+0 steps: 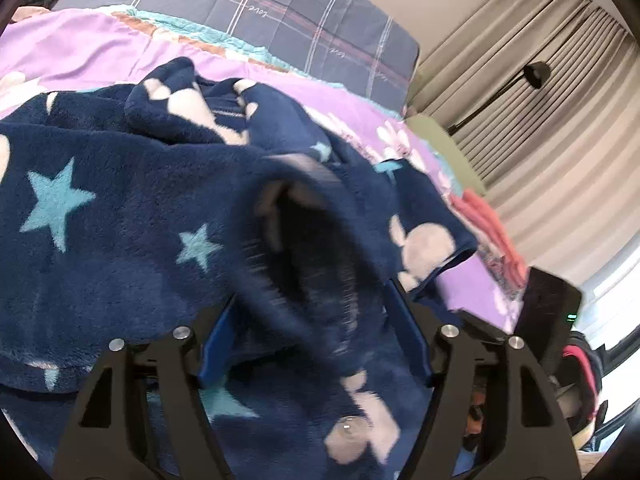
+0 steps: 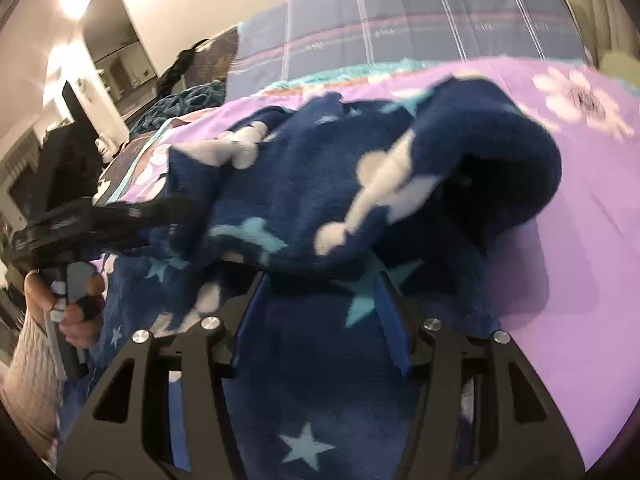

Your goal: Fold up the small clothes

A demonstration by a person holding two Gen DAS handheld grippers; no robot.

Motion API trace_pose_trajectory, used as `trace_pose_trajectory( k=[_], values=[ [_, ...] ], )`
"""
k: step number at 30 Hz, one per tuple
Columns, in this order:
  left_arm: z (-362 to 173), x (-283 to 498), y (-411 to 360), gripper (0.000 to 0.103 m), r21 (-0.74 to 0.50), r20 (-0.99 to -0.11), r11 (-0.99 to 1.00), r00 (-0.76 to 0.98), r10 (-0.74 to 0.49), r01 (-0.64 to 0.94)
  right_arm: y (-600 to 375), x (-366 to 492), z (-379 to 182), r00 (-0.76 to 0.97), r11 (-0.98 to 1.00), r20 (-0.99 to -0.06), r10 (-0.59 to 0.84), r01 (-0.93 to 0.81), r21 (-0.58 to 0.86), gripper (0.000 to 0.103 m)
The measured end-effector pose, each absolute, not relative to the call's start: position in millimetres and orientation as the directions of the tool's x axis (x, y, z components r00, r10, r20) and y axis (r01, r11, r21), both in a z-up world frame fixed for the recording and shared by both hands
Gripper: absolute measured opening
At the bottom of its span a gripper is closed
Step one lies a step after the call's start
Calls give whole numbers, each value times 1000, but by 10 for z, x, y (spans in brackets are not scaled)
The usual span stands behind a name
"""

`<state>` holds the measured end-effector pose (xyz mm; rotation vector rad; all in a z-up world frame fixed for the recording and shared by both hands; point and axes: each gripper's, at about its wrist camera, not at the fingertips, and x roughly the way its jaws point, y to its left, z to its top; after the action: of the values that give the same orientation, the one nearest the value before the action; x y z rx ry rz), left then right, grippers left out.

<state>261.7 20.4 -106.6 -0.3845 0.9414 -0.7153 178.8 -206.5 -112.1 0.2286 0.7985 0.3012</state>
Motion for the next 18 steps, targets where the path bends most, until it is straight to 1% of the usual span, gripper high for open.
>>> trace_pose_trajectory(
  k=[2,3,5,6,7,8,9,12,13,14,17,18],
  values=[
    [-1018,2602,178,73,-601,-579,691,377,-723,401,-2066,1792,-1141,655,930,-667,356,-180,320,55],
    [-1002,2597,151,77,-601,-577,687,374,-726,409,-2058,1785,-1141,656,931,-666,355,-183,316,55],
    [-983,2585,104,76,-570,-595,711,389,-703,413,-2033,1769,-1134,659,929,-660,361,-199,311,55],
    [-979,2585,64,68,-545,-609,729,402,-684,414,-2021,1766,-1132,659,930,-659,362,-204,307,55],
    [-980,2601,22,53,-520,-626,747,411,-663,413,-2006,1764,-1130,661,932,-660,358,-206,300,55],
    [-984,2637,-29,23,-491,-648,768,417,-638,412,-2006,1760,-1128,662,932,-659,357,-206,298,55],
    [-979,2661,-56,10,-481,-660,776,415,-627,408,-2008,1754,-1125,664,931,-656,359,-208,299,55],
    [-736,2664,-61,9,-438,-637,790,473,-609,429,-2040,1746,-1122,670,927,-645,368,-206,314,55],
    [-562,2651,-53,9,-415,-616,793,504,-606,446,-2051,1743,-1121,672,924,-640,373,-207,321,51],
    [-429,2641,-48,9,-404,-601,793,521,-606,456,-2062,1739,-1125,671,922,-638,378,-209,326,43],
    [22,2567,-22,9,-346,-552,799,582,-597,492,-2031,1760,-1129,646,906,-639,417,-242,347,26],
    [135,2535,-18,9,-330,-536,798,596,-598,504,-2000,1770,-1115,641,906,-643,419,-251,340,23]
  ],
)
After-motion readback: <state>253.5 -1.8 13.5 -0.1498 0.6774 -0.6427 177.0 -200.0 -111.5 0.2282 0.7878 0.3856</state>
